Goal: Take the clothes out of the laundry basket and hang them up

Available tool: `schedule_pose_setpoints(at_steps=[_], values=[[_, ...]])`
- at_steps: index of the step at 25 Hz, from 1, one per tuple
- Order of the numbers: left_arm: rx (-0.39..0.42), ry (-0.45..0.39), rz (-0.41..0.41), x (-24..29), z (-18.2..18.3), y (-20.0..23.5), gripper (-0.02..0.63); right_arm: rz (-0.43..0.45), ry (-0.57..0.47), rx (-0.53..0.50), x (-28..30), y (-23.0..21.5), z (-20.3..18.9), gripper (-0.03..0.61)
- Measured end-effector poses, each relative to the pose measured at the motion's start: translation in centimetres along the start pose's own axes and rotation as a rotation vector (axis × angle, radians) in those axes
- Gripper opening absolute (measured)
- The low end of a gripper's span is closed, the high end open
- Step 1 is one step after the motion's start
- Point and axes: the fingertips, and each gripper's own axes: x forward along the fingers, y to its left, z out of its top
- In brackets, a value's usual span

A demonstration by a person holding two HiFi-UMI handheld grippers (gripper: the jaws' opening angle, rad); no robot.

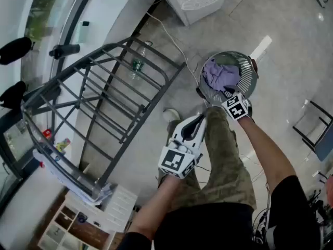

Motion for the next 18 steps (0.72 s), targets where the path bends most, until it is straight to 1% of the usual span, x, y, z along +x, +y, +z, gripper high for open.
schedule_pose_setpoints(at_steps=[2,4,7,9,10,12,15,16,18], values=[[0.037,0.02,-0.028,1.4,-1.5,1.1,0.018,0.039,0.041,-0.032,4.1,0.2,-2.0,0.086],[0.076,0.045,-0.056,2.4,-3.2,2.0,0.018,0.058,0.068,-0.06,7.6,0.1,-3.6,0.092],[0.087,0.057,-0.078,2.8,-6.1,3.4,0.018,0.086,0.133,-0.136,12.3,0.1,-6.3,0.112],[0.139,0.07,-0.093,2.9,-8.1,3.8,0.018,0.108,0.189,-0.183,14.9,0.1,-8.5,0.112],[0.168,0.08,-0.102,3.0,-8.9,3.9,0.018,0.115,0.211,-0.195,16.2,0.0,-9.3,0.115],[0.2,0.089,-0.122,3.3,-10.3,4.2,0.018,0.117,0.236,-0.199,18.7,-0.4,-10.4,0.118],[0.214,0.083,-0.134,3.8,-11.8,5.6,0.018,0.109,0.247,-0.205,21.9,-1.1,-11.4,0.129],[0.207,0.081,-0.126,3.9,-12.2,6.4,0.018,0.104,0.253,-0.213,22.9,-1.3,-11.7,0.129],[0.164,0.08,-0.096,4.1,-13.0,7.9,0.018,0.103,0.27,-0.218,24.5,-1.8,-12.4,0.129]])
